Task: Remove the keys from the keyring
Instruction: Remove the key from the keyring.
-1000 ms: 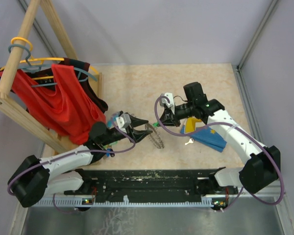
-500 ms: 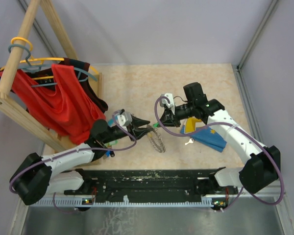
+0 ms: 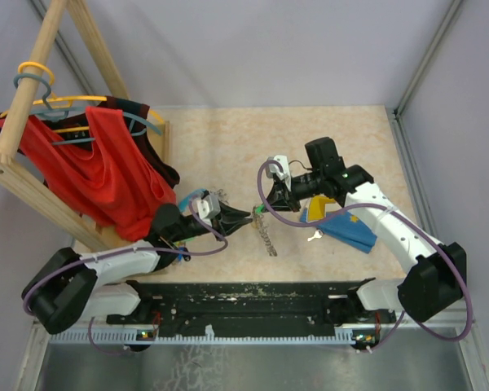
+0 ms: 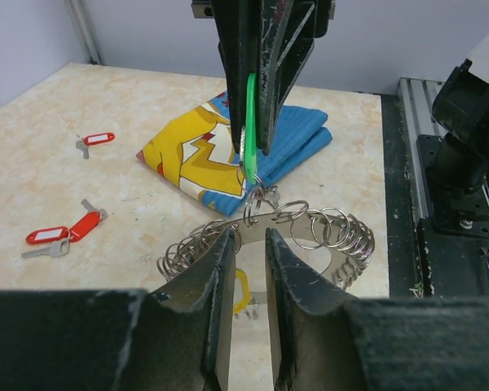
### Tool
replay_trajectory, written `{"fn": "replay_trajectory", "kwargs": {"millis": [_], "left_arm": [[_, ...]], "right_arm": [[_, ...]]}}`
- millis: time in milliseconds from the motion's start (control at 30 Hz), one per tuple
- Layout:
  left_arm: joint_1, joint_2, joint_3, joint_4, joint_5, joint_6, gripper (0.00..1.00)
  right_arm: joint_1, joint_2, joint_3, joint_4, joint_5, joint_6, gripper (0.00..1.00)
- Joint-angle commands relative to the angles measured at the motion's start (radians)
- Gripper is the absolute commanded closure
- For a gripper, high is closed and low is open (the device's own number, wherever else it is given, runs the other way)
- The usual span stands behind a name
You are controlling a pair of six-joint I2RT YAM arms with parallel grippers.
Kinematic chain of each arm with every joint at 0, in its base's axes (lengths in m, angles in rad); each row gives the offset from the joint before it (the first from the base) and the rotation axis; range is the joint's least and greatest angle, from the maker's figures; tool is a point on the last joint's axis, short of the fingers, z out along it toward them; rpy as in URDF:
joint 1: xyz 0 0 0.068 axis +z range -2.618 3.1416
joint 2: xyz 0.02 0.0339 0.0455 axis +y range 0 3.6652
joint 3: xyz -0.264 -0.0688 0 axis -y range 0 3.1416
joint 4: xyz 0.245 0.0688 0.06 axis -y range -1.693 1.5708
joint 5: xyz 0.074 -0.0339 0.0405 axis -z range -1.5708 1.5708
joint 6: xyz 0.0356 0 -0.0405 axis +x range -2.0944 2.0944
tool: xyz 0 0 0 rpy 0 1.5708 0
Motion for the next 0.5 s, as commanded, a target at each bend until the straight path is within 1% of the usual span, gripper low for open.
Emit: {"fn": "replay_trajectory", "kwargs": {"millis": [0,33,167,300,467], "left_arm": [[0.004,0.024,0.006,0.091,0.065,0.018,0.73],[0.004,0.022,0.008,0.092,0.066,0.019,0.71],[0.006,-0.004,0.001,0.093,0.053,0.018,0.6],[0.006,-0.018,0.017,0.085,0.035,-0.007,0.53],[0.006,0.001,0.058,0.063,0.024,-0.026,0.52]], "right_arm": [[-0.008,-0.018,0.03,0.032,-0.058,-0.019,1.0],[-0.008,-0.018,0.03,0.031,-0.057,-0.021,1.0],[-0.008,-0.016,0.029,0.022,-0.046,-0.034,1.0],[-0.008,-0.014,0.031,0.015,-0.048,-0.04,1.0],[-0.008,-0.016,0.033,0.014,-0.048,-0.04,1.0]]}}
